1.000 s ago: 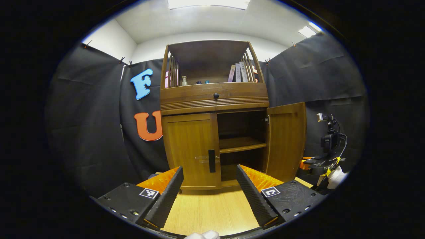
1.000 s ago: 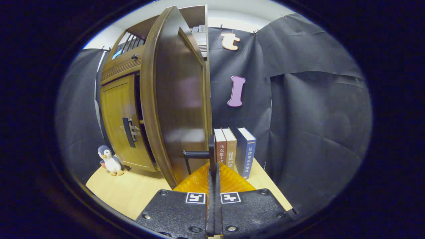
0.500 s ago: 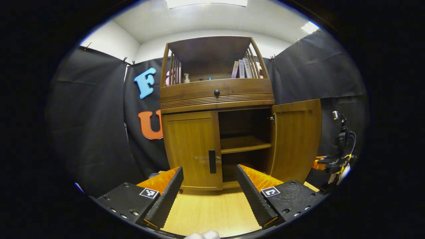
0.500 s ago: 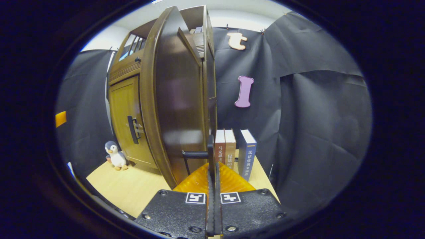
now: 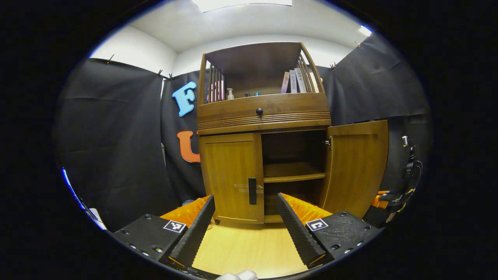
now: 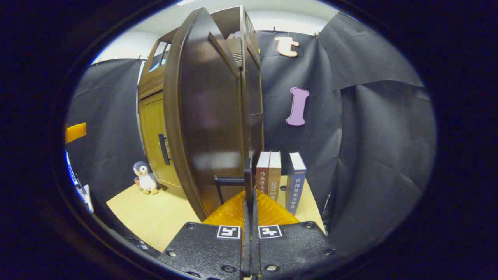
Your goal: Open the right door of the double-door shoe cabinet with the right hand, and open the left door with the left hand.
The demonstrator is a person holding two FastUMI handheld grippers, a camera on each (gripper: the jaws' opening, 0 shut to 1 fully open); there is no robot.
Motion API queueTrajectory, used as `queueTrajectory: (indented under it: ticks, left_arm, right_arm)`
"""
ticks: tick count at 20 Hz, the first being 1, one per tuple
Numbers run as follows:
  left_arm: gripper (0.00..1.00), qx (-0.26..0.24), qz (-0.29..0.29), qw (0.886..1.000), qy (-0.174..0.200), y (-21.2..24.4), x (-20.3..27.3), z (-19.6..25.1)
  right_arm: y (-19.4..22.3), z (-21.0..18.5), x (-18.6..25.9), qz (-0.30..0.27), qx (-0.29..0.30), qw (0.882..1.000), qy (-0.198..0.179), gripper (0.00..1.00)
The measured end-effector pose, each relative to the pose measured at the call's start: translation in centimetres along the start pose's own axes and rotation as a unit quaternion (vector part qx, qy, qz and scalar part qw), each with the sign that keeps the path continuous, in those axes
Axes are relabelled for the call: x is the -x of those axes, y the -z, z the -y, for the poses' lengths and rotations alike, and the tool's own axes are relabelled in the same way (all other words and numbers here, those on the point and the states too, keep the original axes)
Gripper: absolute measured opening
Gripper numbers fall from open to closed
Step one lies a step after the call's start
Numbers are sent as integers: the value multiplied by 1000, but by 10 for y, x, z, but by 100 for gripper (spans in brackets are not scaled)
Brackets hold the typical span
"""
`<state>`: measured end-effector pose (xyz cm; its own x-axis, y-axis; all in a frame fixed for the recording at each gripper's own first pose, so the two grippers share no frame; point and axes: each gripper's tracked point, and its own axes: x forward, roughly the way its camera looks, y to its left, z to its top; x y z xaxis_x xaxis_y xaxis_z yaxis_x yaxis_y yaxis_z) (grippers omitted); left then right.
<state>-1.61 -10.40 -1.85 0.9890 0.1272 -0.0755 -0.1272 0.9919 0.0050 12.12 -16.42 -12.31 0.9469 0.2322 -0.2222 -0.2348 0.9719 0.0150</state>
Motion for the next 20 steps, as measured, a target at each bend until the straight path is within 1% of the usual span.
queueTrajectory:
  ticks: [1,2,3,4,5,6,7,8,11,12,13,14,15,17,20]
  left_arm:
    - [96,-3,-1,1000,-6,1,2,0]
    - [96,-6,-2,1000,-11,2,2,0]
    - [96,-6,-4,1000,-14,3,3,0]
    - [96,-6,-6,1000,-15,5,3,1]
    - [96,-4,-7,1000,-15,5,3,1]
    - [96,-1,-6,1000,-14,5,2,-1]
    - [96,2,-7,1000,-14,6,0,-4]
    - [96,4,-8,1000,-14,6,-2,-7]
    - [96,11,-2,1000,-3,6,-13,-17]
    - [96,11,0,1000,2,7,-18,-22]
    - [96,10,-2,1000,7,8,-24,-27]
    - [96,11,-2,1000,12,11,-30,-33]
    - [96,11,-1,1000,17,12,-36,-40]
    - [96,16,-2,999,32,20,-51,-52]
    - [96,9,0,999,50,34,-76,-71]
  right_arm:
    - [1,0,-1,0,1,1000,-1,3]
    - [1,2,1,0,0,1000,4,6]
    - [0,4,6,3,-3,1000,12,10]
    - [-6,6,12,11,-7,1000,21,17]
    - [-9,10,18,14,-4,999,29,21]
    - [-13,13,26,17,0,999,37,43]
    - [-17,14,33,19,2,999,43,50]
    - [-23,15,43,24,5,999,46,62]
    - [-41,10,71,43,14,997,70,79]
    - [-48,3,79,49,15,996,77,88]
    - [-53,-4,86,54,16,995,86,90]
    - [-58,-14,92,60,18,994,93,95]
    - [-61,-23,96,65,17,992,104,98]
    - [-62,-44,102,66,14,990,124,99]
    - [-63,-83,106,66,0,989,134,99]
